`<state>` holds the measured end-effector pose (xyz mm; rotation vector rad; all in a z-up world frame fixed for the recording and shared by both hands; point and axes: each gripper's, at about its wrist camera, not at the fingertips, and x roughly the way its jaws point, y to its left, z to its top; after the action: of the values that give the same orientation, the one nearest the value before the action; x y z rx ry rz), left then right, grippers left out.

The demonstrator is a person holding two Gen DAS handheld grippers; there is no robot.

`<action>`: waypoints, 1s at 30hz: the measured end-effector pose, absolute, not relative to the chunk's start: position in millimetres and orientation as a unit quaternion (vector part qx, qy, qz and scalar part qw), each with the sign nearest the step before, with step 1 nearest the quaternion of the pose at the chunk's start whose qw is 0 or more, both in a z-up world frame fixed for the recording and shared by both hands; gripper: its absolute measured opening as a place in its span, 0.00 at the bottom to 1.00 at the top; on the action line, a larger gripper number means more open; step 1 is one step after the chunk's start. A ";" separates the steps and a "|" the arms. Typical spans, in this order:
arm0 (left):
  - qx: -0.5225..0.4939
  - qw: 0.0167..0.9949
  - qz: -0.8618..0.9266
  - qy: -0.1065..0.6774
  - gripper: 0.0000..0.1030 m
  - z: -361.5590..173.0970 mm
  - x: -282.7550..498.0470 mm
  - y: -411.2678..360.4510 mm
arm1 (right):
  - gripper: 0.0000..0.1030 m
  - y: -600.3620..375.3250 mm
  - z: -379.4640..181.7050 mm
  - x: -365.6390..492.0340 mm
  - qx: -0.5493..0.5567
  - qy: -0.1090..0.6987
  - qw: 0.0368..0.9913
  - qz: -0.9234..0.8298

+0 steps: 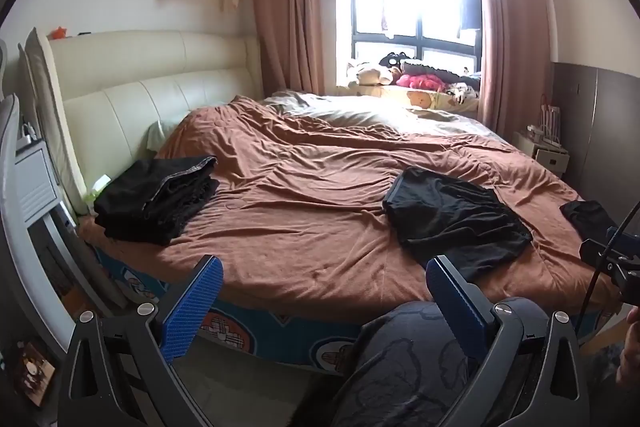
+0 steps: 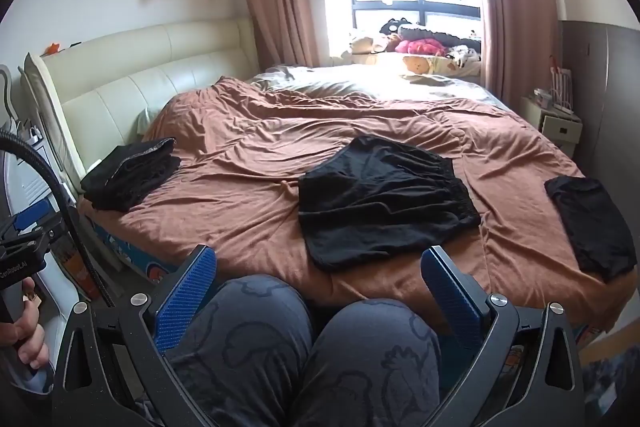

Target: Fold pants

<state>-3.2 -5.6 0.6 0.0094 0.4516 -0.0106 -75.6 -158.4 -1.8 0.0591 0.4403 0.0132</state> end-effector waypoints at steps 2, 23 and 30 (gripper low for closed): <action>0.005 0.974 -0.007 0.224 1.00 1.6 -2.6 -5.3 | 1.00 -158.4 -1.6 -75.6 0.028 0.217 0.976 0.006; 0.005 0.975 -0.018 0.222 1.00 2.0 -6.2 -6.0 | 1.00 -159.5 -3.3 -76.3 0.028 0.218 0.975 0.003; 0.004 0.975 -0.018 0.222 1.00 1.5 -6.8 -6.6 | 1.00 -159.1 -3.3 -76.3 0.027 0.219 0.975 0.002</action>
<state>-6.8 -6.6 1.5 0.0079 0.4469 -0.0366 -76.3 -159.1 -3.3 0.0535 0.4407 0.0047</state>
